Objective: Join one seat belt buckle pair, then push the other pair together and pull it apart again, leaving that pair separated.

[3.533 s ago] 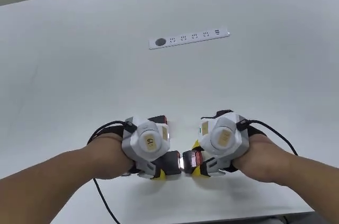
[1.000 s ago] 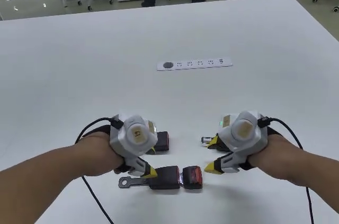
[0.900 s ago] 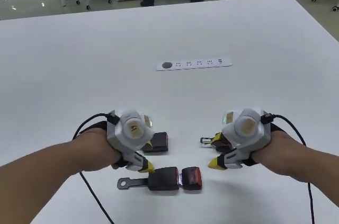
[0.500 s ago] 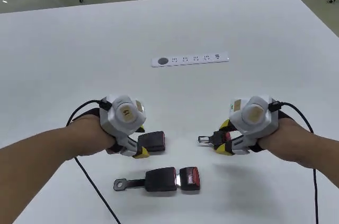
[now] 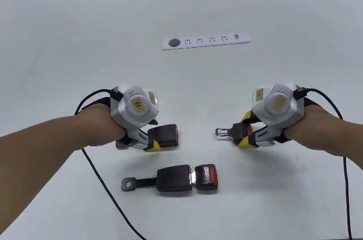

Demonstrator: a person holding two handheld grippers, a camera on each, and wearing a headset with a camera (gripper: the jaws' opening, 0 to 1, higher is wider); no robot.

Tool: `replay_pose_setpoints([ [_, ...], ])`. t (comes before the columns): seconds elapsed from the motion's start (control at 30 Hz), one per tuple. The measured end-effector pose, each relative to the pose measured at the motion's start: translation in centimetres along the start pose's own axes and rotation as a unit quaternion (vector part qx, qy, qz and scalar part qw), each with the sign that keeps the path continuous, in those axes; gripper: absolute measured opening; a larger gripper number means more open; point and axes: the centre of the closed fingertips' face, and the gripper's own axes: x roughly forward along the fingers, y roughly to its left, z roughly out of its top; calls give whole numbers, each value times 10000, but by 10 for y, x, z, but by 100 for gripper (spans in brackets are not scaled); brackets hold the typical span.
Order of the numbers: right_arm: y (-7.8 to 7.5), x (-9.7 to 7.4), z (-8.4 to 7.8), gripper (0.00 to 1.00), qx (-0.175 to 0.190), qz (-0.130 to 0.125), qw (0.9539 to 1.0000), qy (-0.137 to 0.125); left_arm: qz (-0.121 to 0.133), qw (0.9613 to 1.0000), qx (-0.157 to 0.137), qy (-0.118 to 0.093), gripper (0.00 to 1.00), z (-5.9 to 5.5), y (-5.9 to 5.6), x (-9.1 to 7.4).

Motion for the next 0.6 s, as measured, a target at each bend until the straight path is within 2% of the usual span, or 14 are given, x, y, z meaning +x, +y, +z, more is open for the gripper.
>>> replay_pose_setpoints([
  [0.07, 1, 0, 1, 34, -90, 59, 9999, 31, 7, 10000, 54, -19, 34, 1, 1, 0],
  [0.17, 1, 0, 1, 33, -224, 172, 9996, 82, -39, 10000, -75, -27, 33, 3, -1, 0],
  [0.3, 0, 0, -1, 33, -352, 267, 9989, 146, -68, 9996, 273, 19, 33, 0, -2, 3],
  [0.4, 2, 1, -1, 33, -414, 377, 9983, 155, -48, 9994, 348, 77, 33, 0, -3, 4],
  [0.6, 1, 1, -1, 32, -445, 418, 9980, 162, -136, 9993, 345, 67, 33, -3, 0, 6],
])
